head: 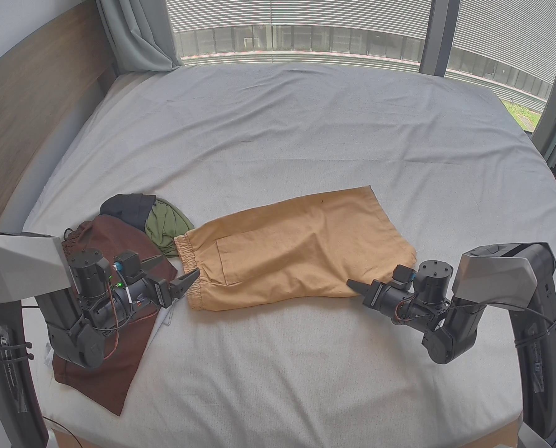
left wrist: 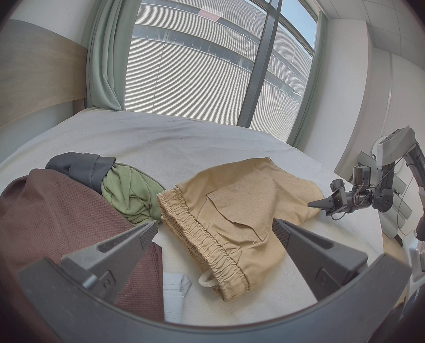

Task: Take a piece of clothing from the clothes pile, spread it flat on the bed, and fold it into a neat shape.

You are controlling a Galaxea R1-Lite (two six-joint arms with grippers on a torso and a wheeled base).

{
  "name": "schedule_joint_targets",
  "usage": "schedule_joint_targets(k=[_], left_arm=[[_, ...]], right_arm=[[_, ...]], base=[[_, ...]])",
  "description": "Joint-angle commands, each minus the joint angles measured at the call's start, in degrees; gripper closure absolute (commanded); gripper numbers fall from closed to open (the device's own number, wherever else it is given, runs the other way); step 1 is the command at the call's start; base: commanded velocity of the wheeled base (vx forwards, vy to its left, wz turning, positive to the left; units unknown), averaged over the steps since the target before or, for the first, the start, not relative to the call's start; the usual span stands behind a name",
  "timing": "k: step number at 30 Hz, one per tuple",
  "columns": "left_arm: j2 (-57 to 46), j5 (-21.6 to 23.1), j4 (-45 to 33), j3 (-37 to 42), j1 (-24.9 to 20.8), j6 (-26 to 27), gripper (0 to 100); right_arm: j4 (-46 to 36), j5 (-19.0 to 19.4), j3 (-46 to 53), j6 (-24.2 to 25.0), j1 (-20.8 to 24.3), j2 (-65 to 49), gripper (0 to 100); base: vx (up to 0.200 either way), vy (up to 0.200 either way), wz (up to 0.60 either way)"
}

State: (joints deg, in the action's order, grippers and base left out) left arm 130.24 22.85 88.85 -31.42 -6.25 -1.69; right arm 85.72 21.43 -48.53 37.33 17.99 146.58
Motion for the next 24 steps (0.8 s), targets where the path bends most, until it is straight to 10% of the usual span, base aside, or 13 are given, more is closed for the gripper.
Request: schedule_joint_targets(k=[1, 24], left_arm=[[0.19, 0.09, 0.01, -0.66, -0.34, -0.85, 0], [-1.40, 0.53, 0.10, 1.44, -0.69, -4.81, 0]], right_arm=[[-0.29, 0.01, 3.09, -0.24, 0.11, -3.67, 100], [0.58, -0.07, 23.75, -6.74, 0.29, -12.28, 100]], base=[[0.000, 0.000, 0.00], [0.000, 0.000, 0.00]])
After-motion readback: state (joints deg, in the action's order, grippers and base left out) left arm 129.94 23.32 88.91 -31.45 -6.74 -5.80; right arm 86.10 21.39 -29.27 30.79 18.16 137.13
